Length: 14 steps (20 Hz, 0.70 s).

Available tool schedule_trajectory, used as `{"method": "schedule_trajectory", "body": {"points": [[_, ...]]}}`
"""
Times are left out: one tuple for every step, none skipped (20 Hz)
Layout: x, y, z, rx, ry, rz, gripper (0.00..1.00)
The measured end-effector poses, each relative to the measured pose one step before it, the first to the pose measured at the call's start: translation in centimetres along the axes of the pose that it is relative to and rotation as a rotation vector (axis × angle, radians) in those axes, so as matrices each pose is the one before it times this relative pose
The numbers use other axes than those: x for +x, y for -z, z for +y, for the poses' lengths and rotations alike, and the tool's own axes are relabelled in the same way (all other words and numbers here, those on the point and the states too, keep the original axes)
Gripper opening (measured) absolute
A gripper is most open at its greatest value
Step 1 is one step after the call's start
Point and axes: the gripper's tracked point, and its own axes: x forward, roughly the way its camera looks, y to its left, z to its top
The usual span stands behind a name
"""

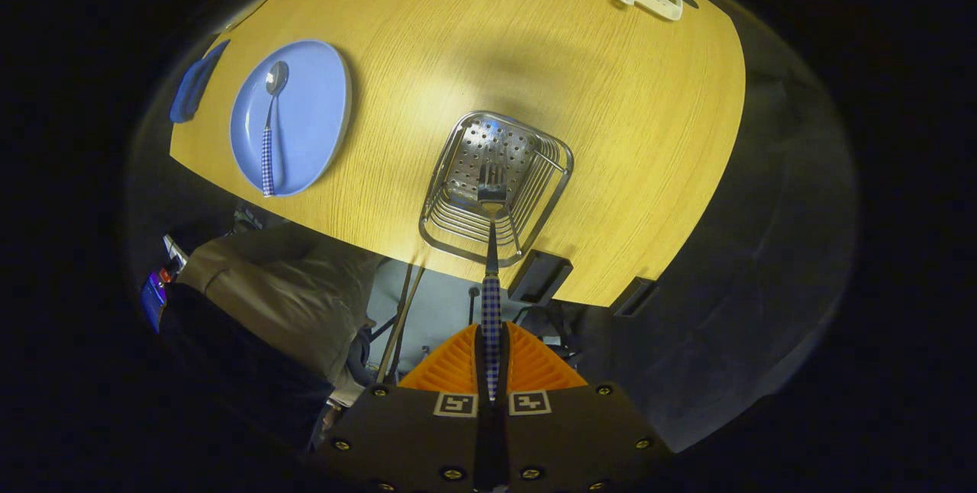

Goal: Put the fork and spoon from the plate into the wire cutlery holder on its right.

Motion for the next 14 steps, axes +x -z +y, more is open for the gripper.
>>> {"method": "schedule_trajectory", "body": {"points": [[0.135, -0.440, -0.129, 0.00717, -0.00119, 0.01050, 0.01], [0.040, -0.318, -0.294, -0.00150, 0.00132, 0.01261, 0.01], [0.163, -0.428, -0.186, 0.00332, -0.00166, 0.01020, 0.01], [0.126, -0.283, -0.071, 0.00470, -0.00030, 0.00827, 0.01], [-0.041, -0.273, -0.154, 0.00052, 0.00074, 0.00845, 0.01], [0.017, -0.394, -0.027, 0.00445, -0.00451, 0.00000, 0.01], [0.020, -0.305, 0.048, 0.00498, -0.00651, 0.00236, 0.01], [0.331, -0.050, 0.075, 0.00135, -0.00829, 0.00772, 0.01], [-0.035, -0.018, -0.021, 0.00236, -0.00261, 0.01041, 0.01], [0.284, -0.045, 0.051, 0.00003, 0.00004, 0.00122, 0.01], [-0.128, -0.219, 0.045, -0.00010, -0.00118, -0.00148, 0.02], [0.064, -0.128, 0.060, 0.00776, -0.00478, -0.00648, 0.02], [-0.024, 0.031, 0.108, 0.01112, -0.00828, -0.00555, 0.06], [-0.116, -0.063, -0.056, 0.00360, -0.00534, -0.00605, 0.06]]}}
